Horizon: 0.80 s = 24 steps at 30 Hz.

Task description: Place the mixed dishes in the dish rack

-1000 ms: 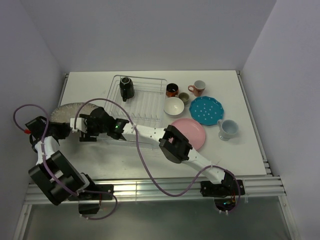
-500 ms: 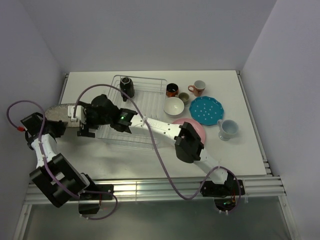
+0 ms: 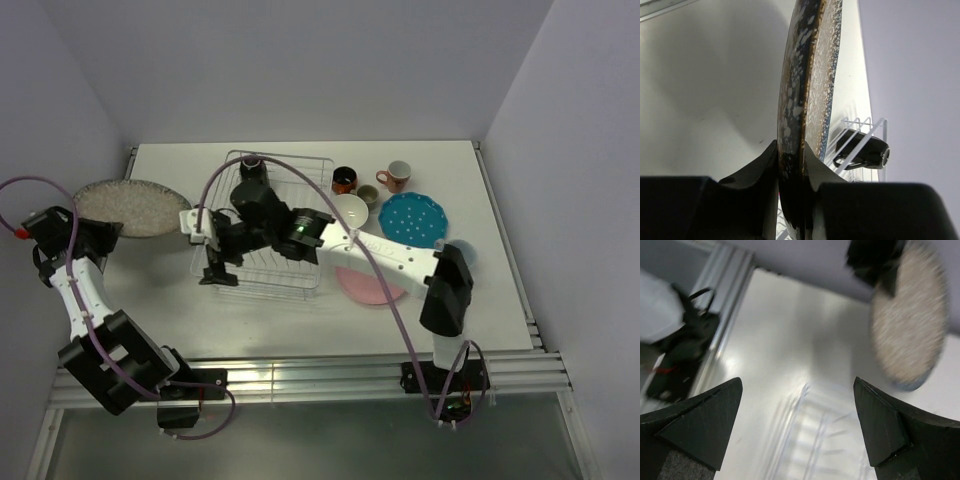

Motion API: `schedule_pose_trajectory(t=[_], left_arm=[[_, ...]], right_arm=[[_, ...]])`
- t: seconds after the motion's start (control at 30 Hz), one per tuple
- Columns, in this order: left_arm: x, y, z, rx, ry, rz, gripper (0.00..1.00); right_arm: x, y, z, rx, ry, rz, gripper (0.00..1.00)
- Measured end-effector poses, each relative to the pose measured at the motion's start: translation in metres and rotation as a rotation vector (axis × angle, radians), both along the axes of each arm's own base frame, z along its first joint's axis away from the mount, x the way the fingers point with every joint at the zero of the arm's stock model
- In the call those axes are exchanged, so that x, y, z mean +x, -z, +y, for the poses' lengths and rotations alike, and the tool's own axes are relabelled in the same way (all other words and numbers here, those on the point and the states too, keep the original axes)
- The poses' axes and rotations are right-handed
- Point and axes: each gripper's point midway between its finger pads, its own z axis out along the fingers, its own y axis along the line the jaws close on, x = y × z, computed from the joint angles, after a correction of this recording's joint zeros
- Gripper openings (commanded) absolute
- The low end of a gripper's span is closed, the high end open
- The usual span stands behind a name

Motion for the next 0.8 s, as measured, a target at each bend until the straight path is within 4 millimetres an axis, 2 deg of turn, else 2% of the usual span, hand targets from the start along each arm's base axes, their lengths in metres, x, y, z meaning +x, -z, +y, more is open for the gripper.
schedule_pose_trajectory(t=[0.13, 0.33, 0.47, 0.57, 0.67, 0.8], left_arm=[[0.008, -0.021, -0.005, 0.044, 0.048, -0.026, 0.0], [0.018, -0.065, -0.028, 0.155, 0.171, -0.053, 0.0], [0.025, -0.101, -0.048, 0.238, 0.259, -0.105, 0.0], [0.029, -0.124, -0.067, 0.293, 0.335, -0.153, 0.0], [0.029, -0.142, -0.089, 0.343, 0.422, -0.192, 0.0], [0.026, -0.156, -0.116, 0.41, 0.536, -0.211, 0.0]], right_arm=[[-0.003, 0.008, -0.057, -0.053, -0.007, 0.094, 1.0], [0.013, -0.002, -0.155, -0.041, 0.096, 0.134, 1.0], [0.013, -0.014, -0.199, 0.003, 0.141, 0.141, 1.0], [0.02, -0.013, -0.235, 0.031, 0.202, 0.16, 1.0], [0.031, -0.003, -0.267, 0.044, 0.282, 0.191, 1.0], [0.038, 0.015, -0.299, 0.052, 0.35, 0.244, 1.0]])
